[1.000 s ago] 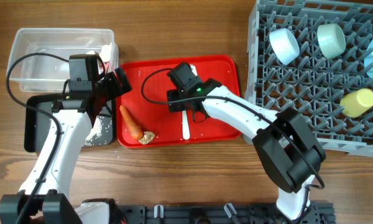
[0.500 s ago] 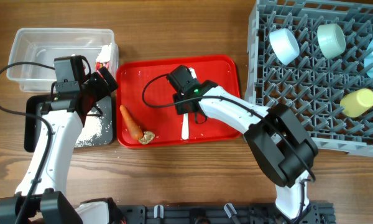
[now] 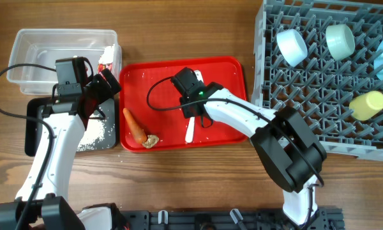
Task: Sort waste into correct bins and load items into the dishwasher rack
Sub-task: 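Carry the white spoon to the dish rack and release it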
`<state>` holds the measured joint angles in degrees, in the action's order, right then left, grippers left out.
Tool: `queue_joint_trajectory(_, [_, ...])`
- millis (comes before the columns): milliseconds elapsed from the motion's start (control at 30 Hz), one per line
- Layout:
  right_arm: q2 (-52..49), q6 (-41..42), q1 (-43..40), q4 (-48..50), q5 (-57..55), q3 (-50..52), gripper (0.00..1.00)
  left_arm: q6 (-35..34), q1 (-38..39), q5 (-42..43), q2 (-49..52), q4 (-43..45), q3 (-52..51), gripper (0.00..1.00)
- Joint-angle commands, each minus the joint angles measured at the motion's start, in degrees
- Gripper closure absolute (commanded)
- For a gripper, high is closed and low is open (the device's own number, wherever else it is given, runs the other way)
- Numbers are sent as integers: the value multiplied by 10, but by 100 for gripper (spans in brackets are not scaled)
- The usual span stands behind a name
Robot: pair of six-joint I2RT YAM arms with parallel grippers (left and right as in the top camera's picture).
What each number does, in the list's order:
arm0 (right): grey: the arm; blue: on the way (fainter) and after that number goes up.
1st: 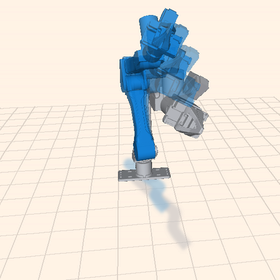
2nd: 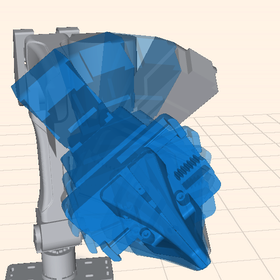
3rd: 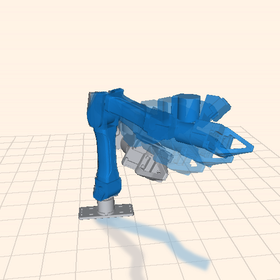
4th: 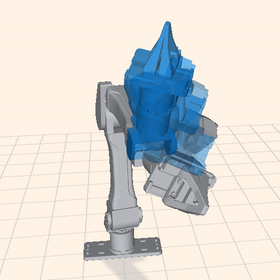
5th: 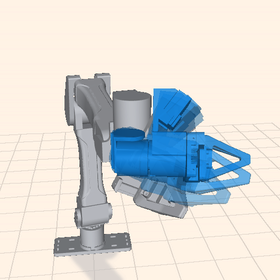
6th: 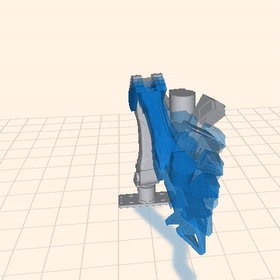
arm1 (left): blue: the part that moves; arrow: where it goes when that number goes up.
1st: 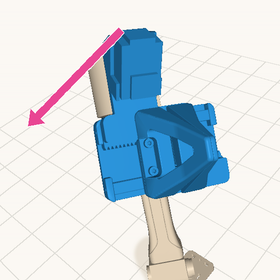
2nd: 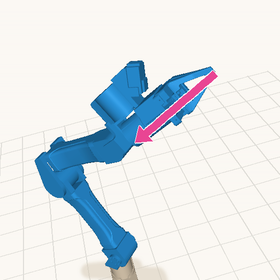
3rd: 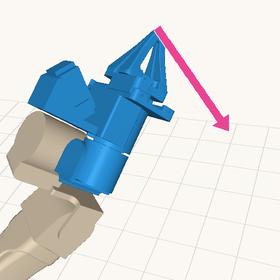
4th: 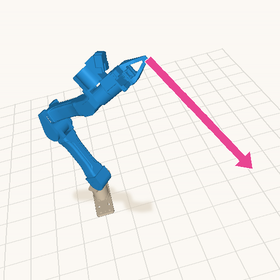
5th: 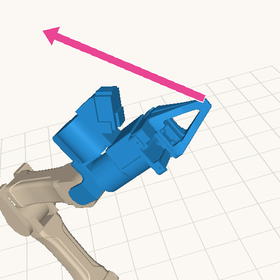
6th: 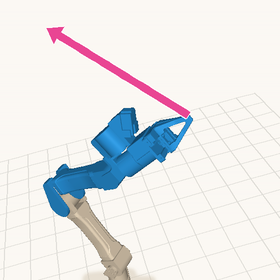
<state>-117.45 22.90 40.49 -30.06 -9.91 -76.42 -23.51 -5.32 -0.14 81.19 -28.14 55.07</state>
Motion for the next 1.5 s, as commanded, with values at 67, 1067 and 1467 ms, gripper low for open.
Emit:
queue_joint_trajectory(67, [-21, 4, 0, 13, -2, 4, 61, -10, -2, 7, -9, 0, 1, 0])
queue_joint_trajectory(1067, [151, -89, -92, 25, -17, -8, 62, -10, -2, 7, -9, 0, 1, 0])
queue_joint_trajectory(1467, [251, -193, -221, -26, -16, -8, 64, -10, -2, 7, -9, 0, 1, 0])
